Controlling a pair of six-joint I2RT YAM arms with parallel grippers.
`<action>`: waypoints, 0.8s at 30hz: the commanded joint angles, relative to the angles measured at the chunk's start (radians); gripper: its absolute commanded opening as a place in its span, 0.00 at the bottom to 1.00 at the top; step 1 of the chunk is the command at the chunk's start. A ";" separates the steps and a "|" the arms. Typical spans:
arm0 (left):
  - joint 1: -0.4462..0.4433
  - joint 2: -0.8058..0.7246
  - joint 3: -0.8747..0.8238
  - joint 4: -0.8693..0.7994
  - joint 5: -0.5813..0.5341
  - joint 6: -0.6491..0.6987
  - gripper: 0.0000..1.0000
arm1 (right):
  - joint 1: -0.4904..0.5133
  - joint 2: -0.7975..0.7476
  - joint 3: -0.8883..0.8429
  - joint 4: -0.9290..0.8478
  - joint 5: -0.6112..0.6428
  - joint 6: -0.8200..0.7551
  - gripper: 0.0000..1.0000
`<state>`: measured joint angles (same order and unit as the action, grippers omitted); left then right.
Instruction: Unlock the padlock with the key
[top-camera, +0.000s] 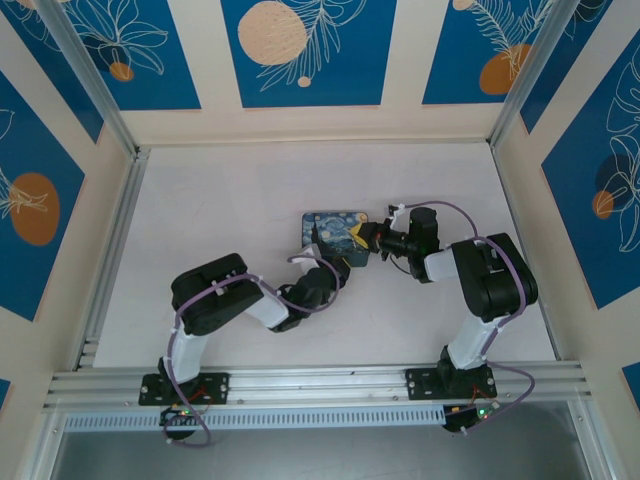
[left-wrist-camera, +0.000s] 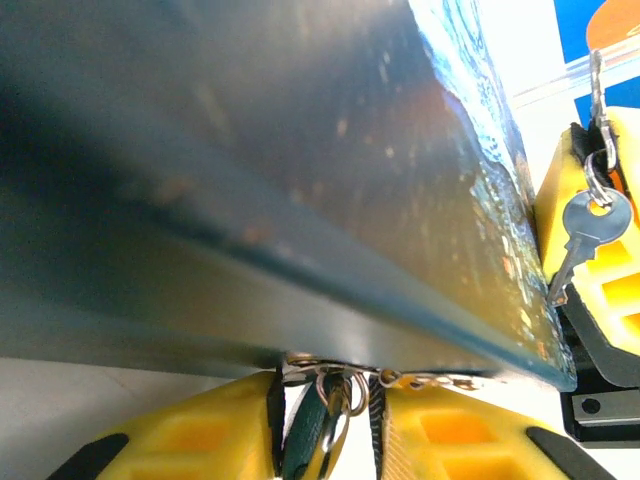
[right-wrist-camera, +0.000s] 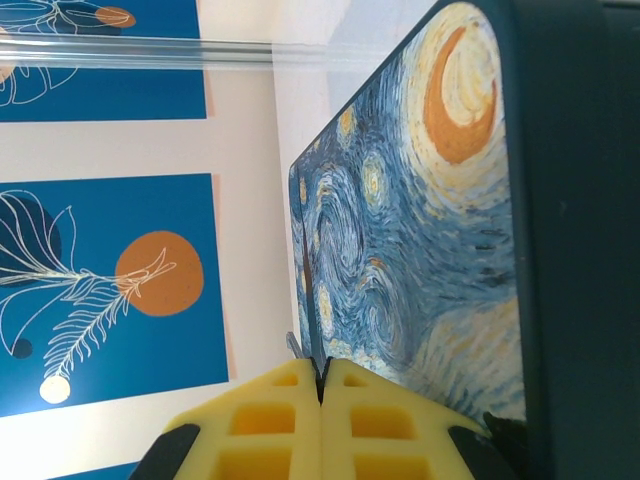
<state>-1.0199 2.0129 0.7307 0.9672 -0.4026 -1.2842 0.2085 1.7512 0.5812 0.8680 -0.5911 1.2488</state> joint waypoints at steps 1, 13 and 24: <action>-0.003 0.044 0.009 -0.156 0.020 -0.051 0.27 | -0.003 0.053 -0.038 -0.152 0.030 -0.010 0.00; 0.000 0.015 0.050 -0.367 0.025 -0.062 0.06 | -0.006 0.049 -0.042 -0.148 0.029 -0.004 0.00; 0.052 -0.154 0.026 -0.407 0.348 -0.038 0.00 | -0.024 -0.198 -0.008 -0.336 0.021 -0.032 0.00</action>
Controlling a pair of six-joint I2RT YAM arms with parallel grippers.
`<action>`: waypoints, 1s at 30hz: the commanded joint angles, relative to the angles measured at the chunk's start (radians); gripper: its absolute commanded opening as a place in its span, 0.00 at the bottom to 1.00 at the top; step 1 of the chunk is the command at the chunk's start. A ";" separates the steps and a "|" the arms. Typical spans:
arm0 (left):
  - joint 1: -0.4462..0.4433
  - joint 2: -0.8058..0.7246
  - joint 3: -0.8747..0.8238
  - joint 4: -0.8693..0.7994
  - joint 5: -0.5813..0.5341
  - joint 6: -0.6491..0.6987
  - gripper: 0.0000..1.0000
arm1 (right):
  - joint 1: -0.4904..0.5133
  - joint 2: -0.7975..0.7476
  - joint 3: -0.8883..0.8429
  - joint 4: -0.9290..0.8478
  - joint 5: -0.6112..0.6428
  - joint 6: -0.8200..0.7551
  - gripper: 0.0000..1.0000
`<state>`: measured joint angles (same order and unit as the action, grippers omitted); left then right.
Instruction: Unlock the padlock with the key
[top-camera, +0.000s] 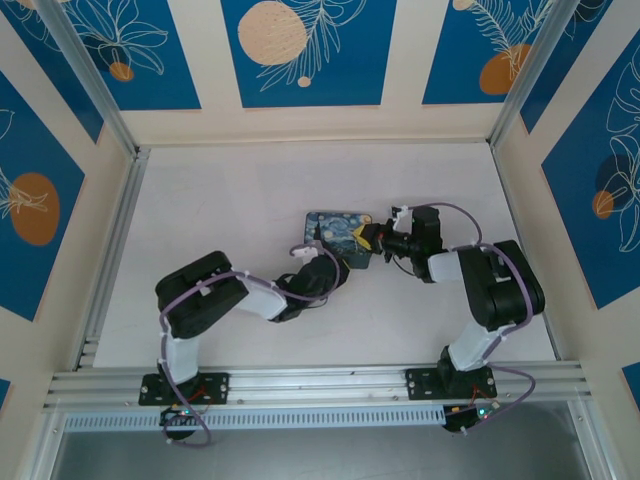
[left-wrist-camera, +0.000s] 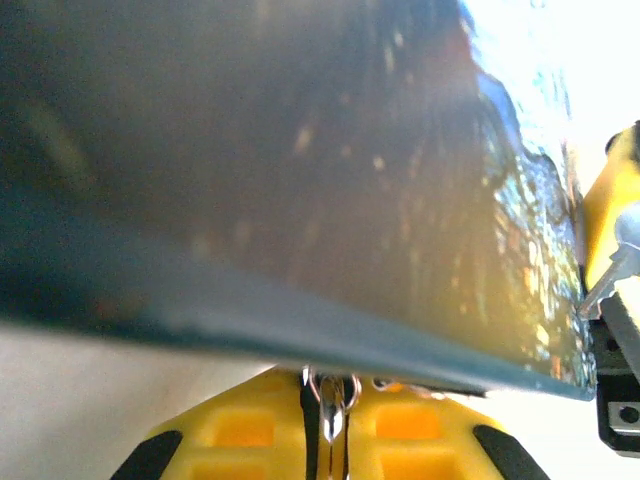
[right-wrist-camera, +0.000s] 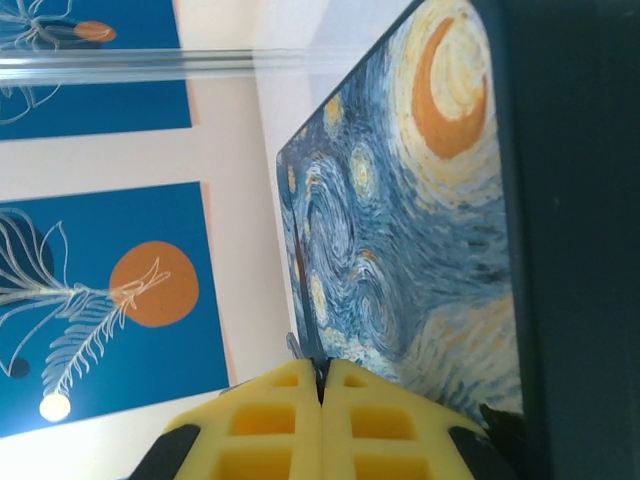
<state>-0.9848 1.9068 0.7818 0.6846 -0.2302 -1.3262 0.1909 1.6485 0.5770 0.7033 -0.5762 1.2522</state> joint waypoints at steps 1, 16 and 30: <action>0.029 -0.072 -0.031 -0.119 0.215 0.008 0.00 | -0.007 -0.148 0.002 -0.227 0.011 -0.056 0.00; 0.193 -0.404 -0.055 -0.268 0.449 0.004 0.00 | 0.079 -0.724 -0.165 -0.545 0.107 -0.020 0.00; 0.264 -0.510 -0.154 -0.175 0.534 -0.008 0.00 | 0.311 -0.822 -0.274 -0.502 0.323 0.091 0.00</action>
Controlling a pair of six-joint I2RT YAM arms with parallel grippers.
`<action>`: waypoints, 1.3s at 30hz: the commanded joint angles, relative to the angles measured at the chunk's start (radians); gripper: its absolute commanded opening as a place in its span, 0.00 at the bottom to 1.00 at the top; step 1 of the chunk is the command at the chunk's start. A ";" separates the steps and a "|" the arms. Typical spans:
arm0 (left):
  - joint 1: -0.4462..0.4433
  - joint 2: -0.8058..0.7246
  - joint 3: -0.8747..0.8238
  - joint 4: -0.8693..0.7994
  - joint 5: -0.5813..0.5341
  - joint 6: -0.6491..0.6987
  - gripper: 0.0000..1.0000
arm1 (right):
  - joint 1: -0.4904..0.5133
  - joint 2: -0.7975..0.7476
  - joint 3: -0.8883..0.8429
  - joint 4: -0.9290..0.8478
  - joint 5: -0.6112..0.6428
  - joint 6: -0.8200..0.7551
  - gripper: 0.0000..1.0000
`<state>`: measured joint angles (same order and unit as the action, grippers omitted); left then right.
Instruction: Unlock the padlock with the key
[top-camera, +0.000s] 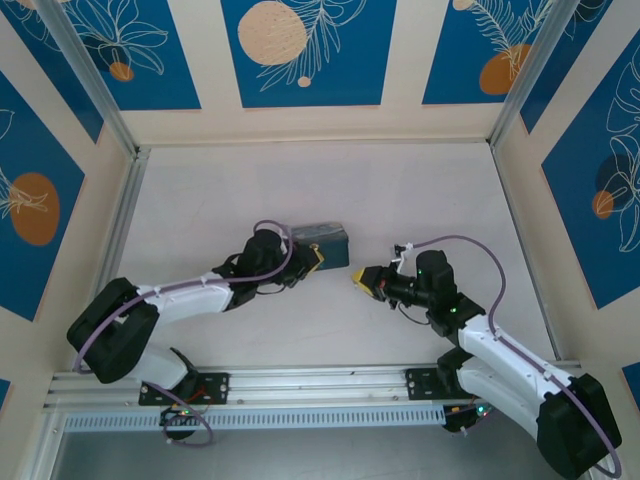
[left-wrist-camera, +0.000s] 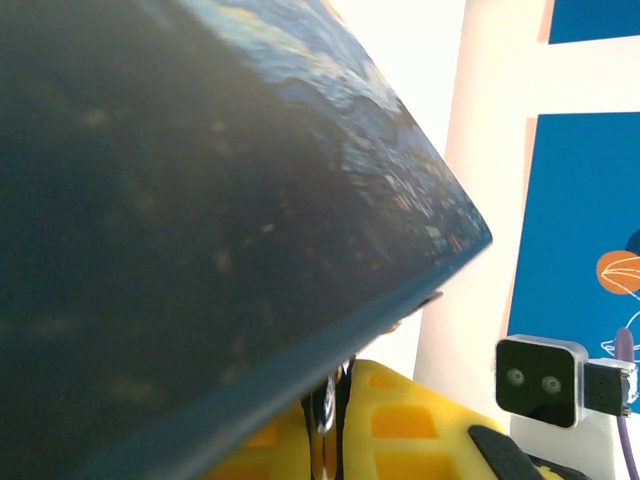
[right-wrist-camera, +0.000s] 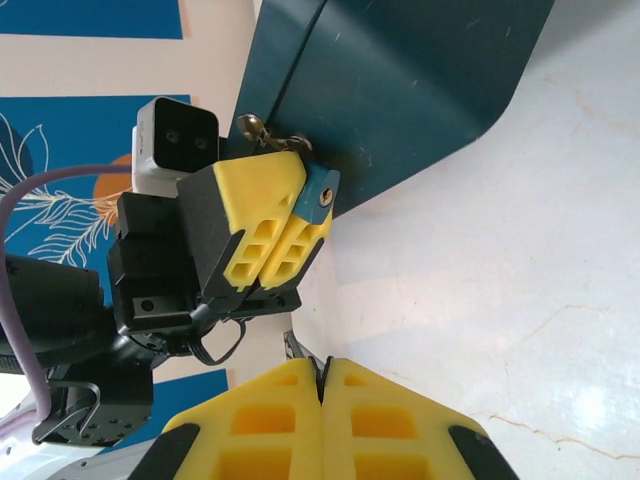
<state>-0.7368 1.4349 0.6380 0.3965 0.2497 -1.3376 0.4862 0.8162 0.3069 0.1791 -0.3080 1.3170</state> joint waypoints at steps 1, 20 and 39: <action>0.021 -0.038 -0.018 0.132 0.069 0.002 0.00 | 0.020 0.018 -0.001 0.030 0.055 0.029 0.00; 0.040 0.015 -0.085 0.400 0.112 -0.080 0.00 | 0.076 0.212 0.027 0.252 0.079 0.075 0.00; 0.040 0.042 -0.129 0.487 0.079 -0.120 0.00 | 0.175 0.244 0.015 0.307 0.327 0.186 0.00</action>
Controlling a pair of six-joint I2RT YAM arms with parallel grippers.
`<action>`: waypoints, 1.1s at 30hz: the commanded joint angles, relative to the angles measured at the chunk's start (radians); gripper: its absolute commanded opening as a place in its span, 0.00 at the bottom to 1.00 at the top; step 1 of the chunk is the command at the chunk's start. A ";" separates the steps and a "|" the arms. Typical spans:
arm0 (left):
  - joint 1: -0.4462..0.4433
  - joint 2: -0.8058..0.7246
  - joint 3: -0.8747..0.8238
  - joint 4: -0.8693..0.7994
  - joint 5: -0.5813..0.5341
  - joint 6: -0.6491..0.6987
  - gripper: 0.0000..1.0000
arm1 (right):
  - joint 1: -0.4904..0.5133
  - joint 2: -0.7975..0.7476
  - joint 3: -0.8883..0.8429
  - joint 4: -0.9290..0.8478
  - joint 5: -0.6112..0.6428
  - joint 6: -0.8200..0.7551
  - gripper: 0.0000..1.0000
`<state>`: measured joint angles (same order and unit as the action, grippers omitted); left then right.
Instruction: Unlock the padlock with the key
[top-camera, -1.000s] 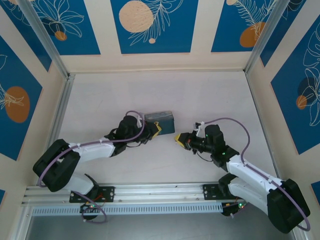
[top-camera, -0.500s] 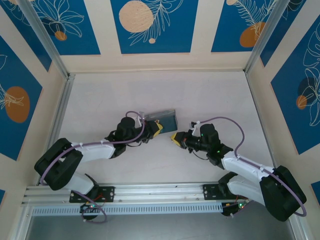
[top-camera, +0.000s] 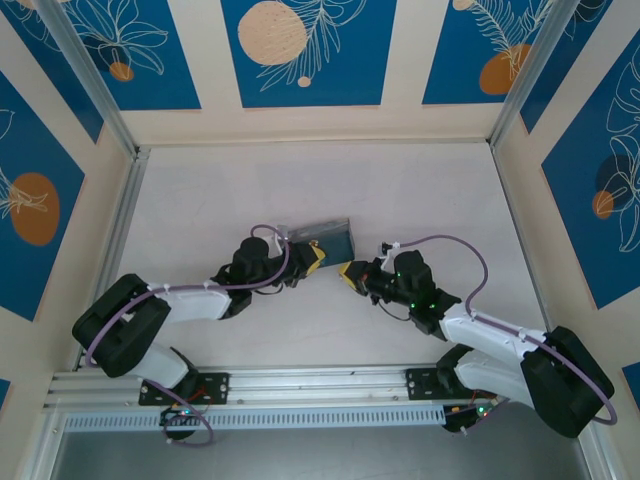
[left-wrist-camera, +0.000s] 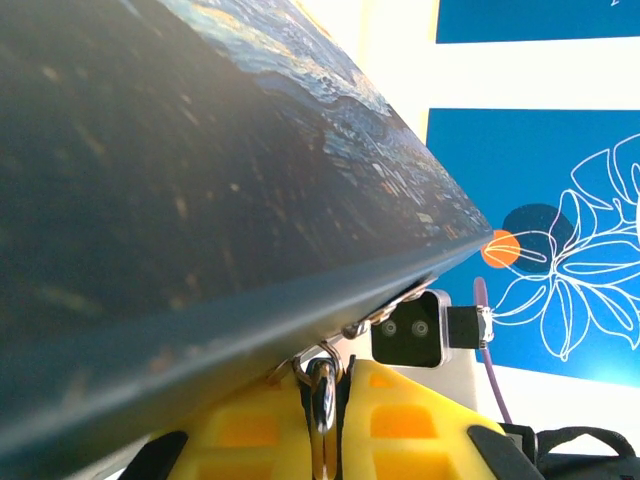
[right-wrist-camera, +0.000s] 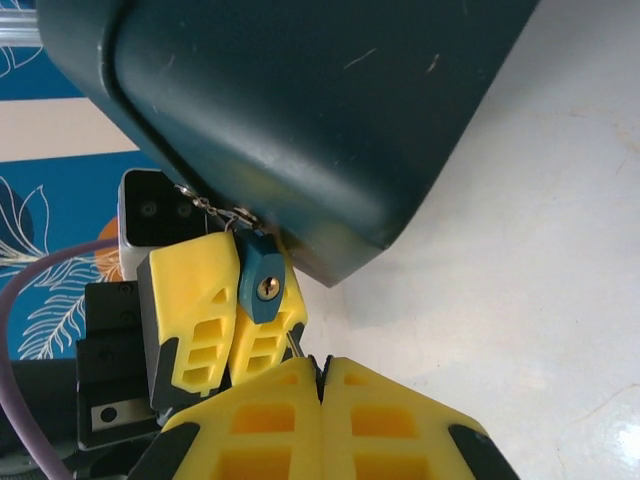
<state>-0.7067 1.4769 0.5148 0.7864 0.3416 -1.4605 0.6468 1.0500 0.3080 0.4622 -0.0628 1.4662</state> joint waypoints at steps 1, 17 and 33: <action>0.010 -0.001 -0.007 0.097 -0.013 0.003 0.00 | 0.019 0.013 0.017 0.023 0.092 0.042 0.00; 0.009 -0.004 -0.013 0.088 -0.014 0.006 0.00 | 0.043 0.107 0.070 0.071 0.113 0.055 0.00; 0.009 -0.001 -0.012 0.084 -0.013 0.009 0.00 | 0.047 0.140 0.102 0.083 0.103 0.053 0.00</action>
<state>-0.7067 1.4765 0.5056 0.8001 0.3325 -1.4605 0.6872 1.1839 0.3740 0.5159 0.0231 1.5120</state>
